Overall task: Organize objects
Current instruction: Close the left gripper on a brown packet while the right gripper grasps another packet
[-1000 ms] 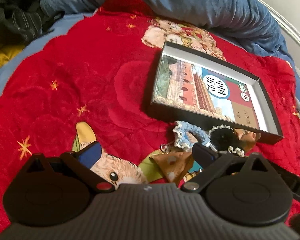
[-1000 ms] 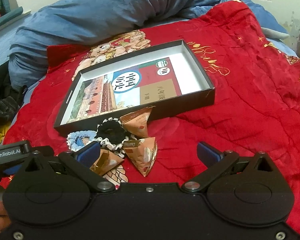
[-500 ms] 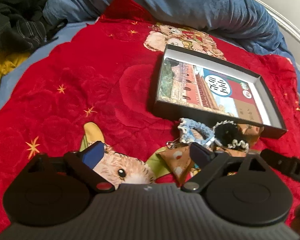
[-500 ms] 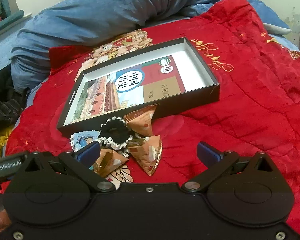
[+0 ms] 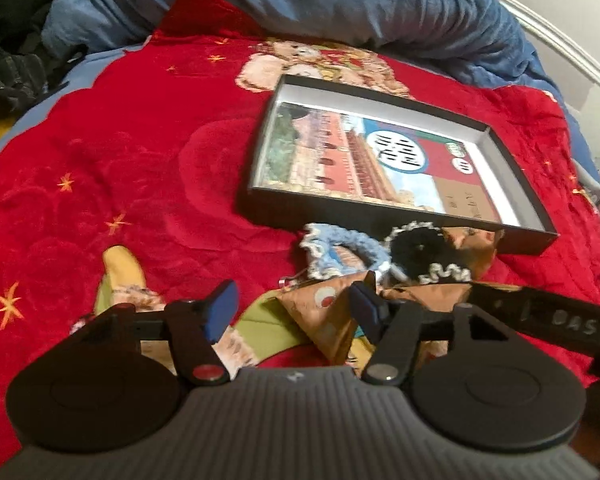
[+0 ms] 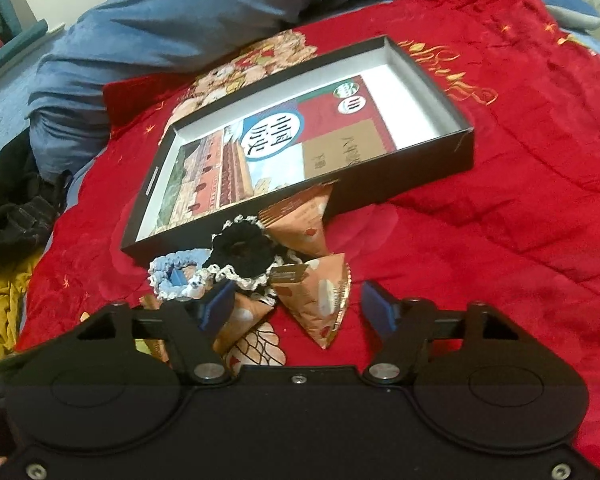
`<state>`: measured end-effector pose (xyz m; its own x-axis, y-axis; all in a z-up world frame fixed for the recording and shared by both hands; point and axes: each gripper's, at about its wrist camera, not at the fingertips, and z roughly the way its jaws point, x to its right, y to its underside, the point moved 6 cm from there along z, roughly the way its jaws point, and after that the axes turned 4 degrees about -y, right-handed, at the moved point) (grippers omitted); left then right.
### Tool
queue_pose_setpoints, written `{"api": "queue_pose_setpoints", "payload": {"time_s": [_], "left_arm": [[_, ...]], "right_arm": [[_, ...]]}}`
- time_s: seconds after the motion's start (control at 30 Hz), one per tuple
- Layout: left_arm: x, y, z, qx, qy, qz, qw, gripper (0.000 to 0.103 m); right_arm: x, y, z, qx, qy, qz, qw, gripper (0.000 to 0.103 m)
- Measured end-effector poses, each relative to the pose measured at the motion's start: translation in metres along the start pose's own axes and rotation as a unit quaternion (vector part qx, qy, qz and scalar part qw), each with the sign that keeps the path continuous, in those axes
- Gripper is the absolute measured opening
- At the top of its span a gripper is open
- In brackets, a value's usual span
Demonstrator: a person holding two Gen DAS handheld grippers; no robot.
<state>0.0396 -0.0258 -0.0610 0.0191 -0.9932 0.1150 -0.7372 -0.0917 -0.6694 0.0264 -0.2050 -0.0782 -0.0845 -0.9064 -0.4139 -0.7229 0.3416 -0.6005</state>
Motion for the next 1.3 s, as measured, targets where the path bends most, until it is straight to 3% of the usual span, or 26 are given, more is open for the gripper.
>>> {"api": "queue_pose_setpoints", "payload": {"time_s": [0.27, 0.4, 0.6, 0.93, 1.3], "left_arm": [[0.016, 0.009, 0.010, -0.015, 0.008, 0.027, 0.9995, 0.067], [0.020, 0.011, 0.013, -0.017, 0.013, 0.038, 0.9991, 0.041], [0.018, 0.012, 0.007, -0.019, 0.009, 0.033, 0.9992, 0.037], [0.014, 0.009, 0.000, -0.013, -0.004, 0.020, 0.9997, 0.034], [0.016, 0.009, -0.009, 0.004, -0.025, 0.027, 0.9993, 0.034]], "right_arm": [[0.008, 0.001, 0.006, -0.016, -0.009, 0.029, 0.999, 0.065], [0.010, 0.002, 0.004, -0.019, -0.002, 0.037, 0.999, 0.064], [0.008, 0.002, 0.006, -0.017, 0.027, 0.012, 0.999, 0.058], [0.000, 0.003, 0.005, -0.016, 0.031, -0.017, 0.999, 0.032], [0.002, 0.001, -0.011, -0.005, 0.016, 0.000, 1.000, 0.029]]}}
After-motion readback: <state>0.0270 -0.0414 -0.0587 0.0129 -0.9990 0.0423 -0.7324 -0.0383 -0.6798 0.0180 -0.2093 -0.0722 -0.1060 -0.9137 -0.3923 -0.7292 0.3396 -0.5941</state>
